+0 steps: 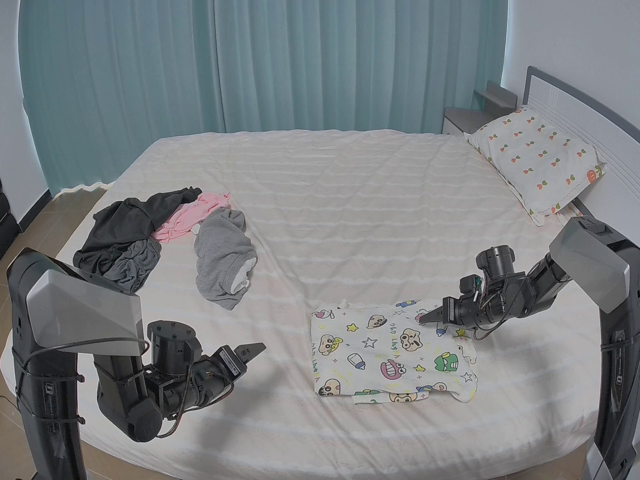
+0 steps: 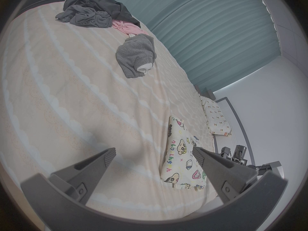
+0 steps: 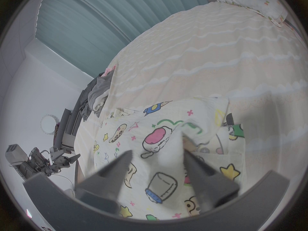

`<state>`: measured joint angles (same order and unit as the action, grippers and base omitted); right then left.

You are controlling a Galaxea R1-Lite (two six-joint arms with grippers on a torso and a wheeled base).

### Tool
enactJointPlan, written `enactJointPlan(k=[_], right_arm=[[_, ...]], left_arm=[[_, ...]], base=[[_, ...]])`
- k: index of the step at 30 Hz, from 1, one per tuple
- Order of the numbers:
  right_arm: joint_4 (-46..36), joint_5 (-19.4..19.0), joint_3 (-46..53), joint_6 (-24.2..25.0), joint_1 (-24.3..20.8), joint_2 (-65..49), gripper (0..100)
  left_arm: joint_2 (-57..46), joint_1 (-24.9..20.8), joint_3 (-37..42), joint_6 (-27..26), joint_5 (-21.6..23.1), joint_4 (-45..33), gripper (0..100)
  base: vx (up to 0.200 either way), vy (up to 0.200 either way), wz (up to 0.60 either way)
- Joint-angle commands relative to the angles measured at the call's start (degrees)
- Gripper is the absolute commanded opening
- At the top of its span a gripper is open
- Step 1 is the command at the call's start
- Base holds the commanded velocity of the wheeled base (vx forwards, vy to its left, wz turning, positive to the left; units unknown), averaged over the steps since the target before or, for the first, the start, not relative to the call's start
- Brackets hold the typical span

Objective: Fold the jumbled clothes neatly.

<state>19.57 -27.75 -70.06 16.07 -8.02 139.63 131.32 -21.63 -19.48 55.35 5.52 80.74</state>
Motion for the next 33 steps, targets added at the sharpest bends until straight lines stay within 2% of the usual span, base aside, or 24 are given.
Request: enactJointPlan(k=[1, 7, 15, 28, 33], right_arm=[[0.65, -0.03, -0.6, 3.01, 0.11, 0.29, 0], [1.0, 0.06, -1.22, 4.32, 0.29, 0.38, 0], [4.25, 3.22, -1.04, 4.59, 1.69, 0.29, 0], [5.92, 3.31, -0.96, 4.5, 2.66, 0.55, 0], [6.01, 4.37, -0.17, 4.06, 2.57, 0.47, 0]], left_arm=[[0.08, 0.01, 0.06, 0.03, 0.01, 0.03, 100], [0.17, 0.01, 0.06, 0.03, -0.07, 0.03, 100], [0.52, -0.43, -0.03, 0.03, -0.95, 0.03, 100], [0.78, -0.61, -0.21, -0.06, -1.83, 0.12, 100], [1.75, -0.61, -0.03, -0.15, -1.83, 2.67, 100]], base=[[0.0, 0.0, 0.0], [0.0, 0.0, 0.0], [0.0, 0.0, 0.0], [0.0, 0.0, 0.0], [0.0, 0.0, 0.0]])
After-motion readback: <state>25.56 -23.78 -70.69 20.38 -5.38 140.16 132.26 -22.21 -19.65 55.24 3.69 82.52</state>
